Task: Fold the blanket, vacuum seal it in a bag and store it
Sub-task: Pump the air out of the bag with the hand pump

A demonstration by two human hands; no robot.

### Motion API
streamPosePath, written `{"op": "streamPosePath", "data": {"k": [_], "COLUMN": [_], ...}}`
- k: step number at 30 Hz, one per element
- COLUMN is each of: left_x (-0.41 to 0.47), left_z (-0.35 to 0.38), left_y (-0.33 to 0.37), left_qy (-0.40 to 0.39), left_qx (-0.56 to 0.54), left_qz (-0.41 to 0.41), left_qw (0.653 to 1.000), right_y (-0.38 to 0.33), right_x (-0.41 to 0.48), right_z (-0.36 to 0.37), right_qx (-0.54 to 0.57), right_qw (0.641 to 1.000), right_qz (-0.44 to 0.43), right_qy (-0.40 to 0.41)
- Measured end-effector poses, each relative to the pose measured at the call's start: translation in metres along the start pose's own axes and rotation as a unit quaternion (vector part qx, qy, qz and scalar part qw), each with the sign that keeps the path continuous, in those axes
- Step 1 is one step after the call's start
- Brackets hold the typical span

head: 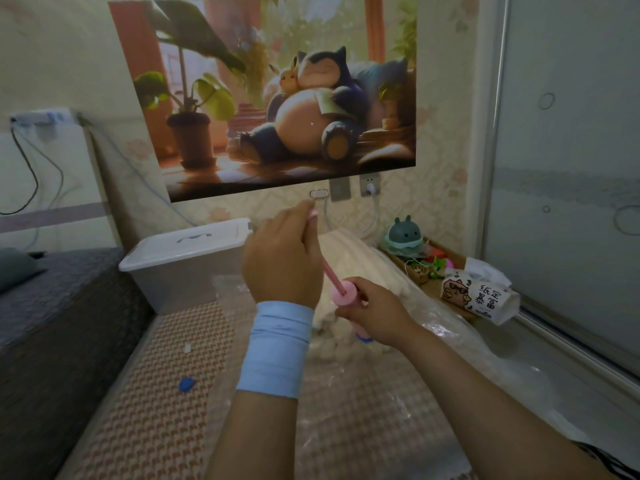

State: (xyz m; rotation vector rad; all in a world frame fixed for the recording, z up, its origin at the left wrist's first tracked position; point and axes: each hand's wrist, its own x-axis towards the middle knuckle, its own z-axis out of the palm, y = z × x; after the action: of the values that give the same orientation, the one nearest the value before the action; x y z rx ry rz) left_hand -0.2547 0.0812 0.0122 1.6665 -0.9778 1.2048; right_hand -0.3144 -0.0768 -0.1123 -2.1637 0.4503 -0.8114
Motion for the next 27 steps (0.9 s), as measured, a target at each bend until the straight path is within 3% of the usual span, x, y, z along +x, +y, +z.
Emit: {"op": "streamPosePath", "data": {"k": [3, 5, 7, 8, 10, 13, 15, 16, 18, 20, 23, 25, 27], "left_x": [-0.012, -0.032, -0.047, -0.05, -0.042, -0.016, 0.001, 0.005, -0.001, -0.019, -0.045, -0.046, -0.035], "left_z": [0.01, 0.026, 0.037, 0.039, 0.035, 0.014, 0.003, 0.001, 0.007, 0.021, 0.037, 0.038, 0.031], "left_y": [-0.005, -0.01, -0.011, -0.01, -0.004, 0.003, 0.001, -0.001, -0.004, -0.006, -0.004, -0.001, 0.004], "left_qy": [-0.045, -0.216, -0.395, -0.434, -0.402, -0.156, -0.011, 0.009, -0.031, -0.157, -0.411, -0.433, -0.328], "left_qx": [-0.023, -0.026, 0.002, 0.022, 0.052, 0.035, 0.021, 0.012, -0.021, -0.024, 0.02, 0.034, 0.048], "left_qz": [-0.004, -0.069, -0.114, -0.119, -0.1, -0.057, 0.007, 0.03, 0.03, -0.034, -0.128, -0.132, -0.099], "left_qw": [0.999, 0.974, 0.911, 0.893, 0.909, 0.985, 1.0, 0.999, 0.999, 0.987, 0.902, 0.891, 0.938], "right_y": [-0.001, -0.003, -0.006, -0.007, -0.008, -0.003, -0.001, 0.0, 0.002, 0.002, -0.005, -0.009, -0.007], "right_x": [0.0, -0.001, -0.003, -0.004, -0.004, -0.001, 0.0, 0.001, 0.002, 0.002, -0.003, -0.005, -0.004], "right_z": [0.0, 0.002, 0.004, 0.005, 0.005, 0.002, 0.0, -0.001, 0.0, 0.002, 0.004, 0.004, 0.002], "right_qx": [-0.016, -0.019, -0.03, -0.033, -0.025, 0.004, 0.006, 0.006, -0.001, -0.002, -0.026, -0.032, -0.017], "right_qw": [1.0, 1.0, 0.999, 0.999, 1.0, 1.0, 1.0, 1.0, 1.0, 1.0, 1.0, 0.999, 1.0], "right_qz": [0.003, 0.003, -0.001, -0.005, -0.002, 0.007, 0.008, 0.007, 0.007, 0.007, -0.005, -0.011, -0.001], "right_qy": [-0.01, -0.012, -0.014, -0.016, -0.012, 0.001, 0.006, 0.006, 0.003, -0.004, -0.015, -0.014, -0.002]}}
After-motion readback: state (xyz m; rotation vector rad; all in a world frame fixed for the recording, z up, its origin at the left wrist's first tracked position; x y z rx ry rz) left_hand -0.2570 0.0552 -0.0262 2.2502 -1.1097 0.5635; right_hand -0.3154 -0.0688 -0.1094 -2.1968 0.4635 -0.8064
